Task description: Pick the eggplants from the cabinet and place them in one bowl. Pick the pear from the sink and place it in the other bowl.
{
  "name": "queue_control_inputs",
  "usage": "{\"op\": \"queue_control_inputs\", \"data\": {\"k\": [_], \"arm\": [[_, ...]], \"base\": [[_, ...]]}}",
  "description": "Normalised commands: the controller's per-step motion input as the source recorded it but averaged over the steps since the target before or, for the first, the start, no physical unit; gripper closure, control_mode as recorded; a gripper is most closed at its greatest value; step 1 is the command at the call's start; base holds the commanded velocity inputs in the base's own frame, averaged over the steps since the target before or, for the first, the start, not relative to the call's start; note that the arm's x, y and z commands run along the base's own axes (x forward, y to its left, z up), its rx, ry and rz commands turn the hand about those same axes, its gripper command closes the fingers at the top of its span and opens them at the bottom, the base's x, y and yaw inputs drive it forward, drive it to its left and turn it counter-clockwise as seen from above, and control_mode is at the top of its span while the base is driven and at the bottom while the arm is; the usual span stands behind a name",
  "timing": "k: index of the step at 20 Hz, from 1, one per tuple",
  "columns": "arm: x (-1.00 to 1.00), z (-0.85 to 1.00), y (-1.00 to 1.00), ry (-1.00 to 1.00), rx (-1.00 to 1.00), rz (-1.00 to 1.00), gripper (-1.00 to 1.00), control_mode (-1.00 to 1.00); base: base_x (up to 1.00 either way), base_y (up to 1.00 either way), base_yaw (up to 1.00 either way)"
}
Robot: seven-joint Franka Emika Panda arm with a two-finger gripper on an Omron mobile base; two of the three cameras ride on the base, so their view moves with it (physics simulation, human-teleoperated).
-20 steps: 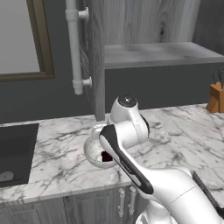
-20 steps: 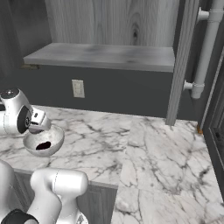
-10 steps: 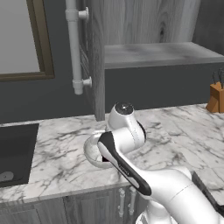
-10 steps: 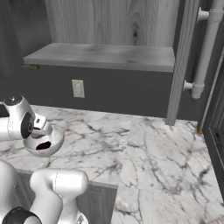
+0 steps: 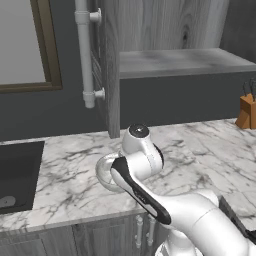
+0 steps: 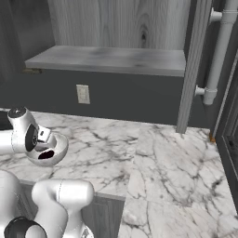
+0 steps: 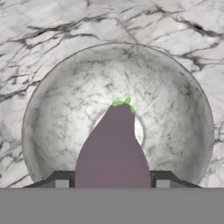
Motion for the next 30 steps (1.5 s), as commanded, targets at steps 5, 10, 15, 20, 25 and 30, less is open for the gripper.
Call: {"op": "queue_control_inputs", "data": {"k": [5,10,15,20,25,30], "arm": [[0.24,-0.24,0.0,0.01,0.0,0.0,1.0,-1.0],[0.32,-0.02,0.0,0.02,0.0,0.0,1.0,-1.0],[0.17,-0.02,0.0,0.04,0.0,0.0,1.0,-1.0],[0.16,-0.14,0.12,0.0,0.0,0.0,1.0,-1.0],[0.16,-0.28,0.09,0.0,0.0,0.0,1.0,-1.0],[0.07,-0.22,0.0,0.0,0.0,0.0,1.0,-1.0]], "base": [[0.0,0.0,0.0],[0.0,0.0,0.0],[0.0,0.0,0.0],[0.0,0.0,0.0],[0.0,0.0,0.0],[0.0,0.0,0.0]]}}
